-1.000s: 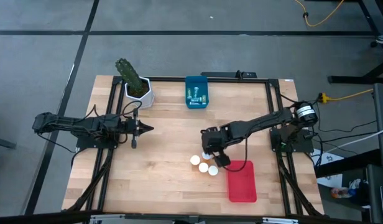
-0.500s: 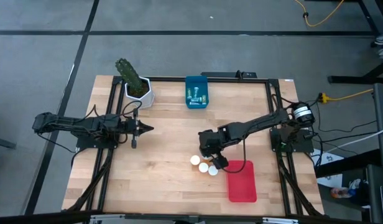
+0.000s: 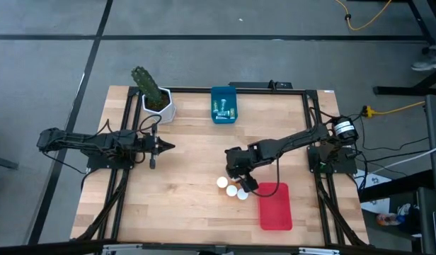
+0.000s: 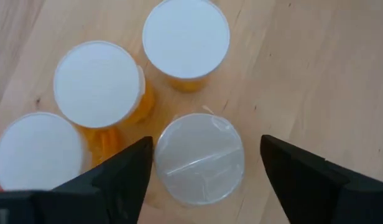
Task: Pick and place medicine bottles into bin by pill shape (circle, oval)
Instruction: Put the large orange pill bottle into the red bin
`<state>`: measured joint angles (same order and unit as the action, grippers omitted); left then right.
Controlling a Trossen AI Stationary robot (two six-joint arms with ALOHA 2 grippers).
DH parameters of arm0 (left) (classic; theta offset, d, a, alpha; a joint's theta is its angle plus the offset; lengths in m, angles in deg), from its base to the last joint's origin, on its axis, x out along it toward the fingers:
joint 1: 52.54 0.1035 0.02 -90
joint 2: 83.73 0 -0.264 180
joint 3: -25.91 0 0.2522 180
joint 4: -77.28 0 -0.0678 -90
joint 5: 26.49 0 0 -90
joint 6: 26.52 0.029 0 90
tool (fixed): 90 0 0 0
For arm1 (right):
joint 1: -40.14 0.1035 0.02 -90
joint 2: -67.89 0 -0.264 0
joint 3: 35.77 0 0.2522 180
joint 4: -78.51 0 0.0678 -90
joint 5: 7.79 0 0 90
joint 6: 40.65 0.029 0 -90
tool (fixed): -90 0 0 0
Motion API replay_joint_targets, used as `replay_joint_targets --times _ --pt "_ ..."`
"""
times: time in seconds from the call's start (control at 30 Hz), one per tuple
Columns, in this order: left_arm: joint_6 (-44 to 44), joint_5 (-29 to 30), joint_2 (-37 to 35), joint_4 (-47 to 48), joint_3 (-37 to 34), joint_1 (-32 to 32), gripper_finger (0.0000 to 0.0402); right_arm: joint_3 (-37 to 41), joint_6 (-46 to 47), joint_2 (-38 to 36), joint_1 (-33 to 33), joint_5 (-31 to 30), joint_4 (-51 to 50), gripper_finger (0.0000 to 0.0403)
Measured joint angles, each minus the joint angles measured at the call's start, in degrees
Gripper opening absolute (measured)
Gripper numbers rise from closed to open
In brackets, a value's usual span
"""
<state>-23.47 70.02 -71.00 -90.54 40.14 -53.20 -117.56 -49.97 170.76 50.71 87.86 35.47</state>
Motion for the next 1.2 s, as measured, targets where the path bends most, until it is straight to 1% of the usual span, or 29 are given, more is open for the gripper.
replay_joint_targets --times 0.17,0.43,0.57,0.7,0.8,0.97,1.1,1.2 --pt "-0.02 0.00 0.00 0.00 0.00 0.00 0.0000 0.00 0.15 0.00 0.00 -0.01 -0.05 0.0261" --pt "-0.02 0.00 0.00 0.00 0.00 0.00 0.0000 0.00 0.09 0.00 0.00 -0.05 -0.07 0.0215" --pt "-0.02 0.00 0.00 0.00 0.00 0.00 0.0000 -1.38 0.10 -0.42 0.00 -0.07 -3.19 0.0211" --pt "-0.06 0.00 0.01 0.00 0.00 0.00 0.0000 -3.97 0.41 -2.29 0.24 -0.09 -9.35 0.0219" --pt "-1.21 0.00 0.00 0.00 0.00 0.00 0.0000 -5.36 1.79 -4.45 0.96 -0.22 -13.77 0.0216" --pt "-1.49 0.00 0.00 0.01 0.00 0.00 0.0000 -6.60 8.59 -10.11 3.28 -1.89 -20.08 0.0212" --pt "-1.51 0.00 0.00 0.00 0.00 0.00 0.0000 -6.60 17.90 -14.89 6.82 -2.26 -24.30 0.0216" --pt "-1.48 0.00 0.00 0.01 0.00 0.00 0.0000 -6.60 24.94 -16.72 10.74 -2.15 -25.84 0.0216"
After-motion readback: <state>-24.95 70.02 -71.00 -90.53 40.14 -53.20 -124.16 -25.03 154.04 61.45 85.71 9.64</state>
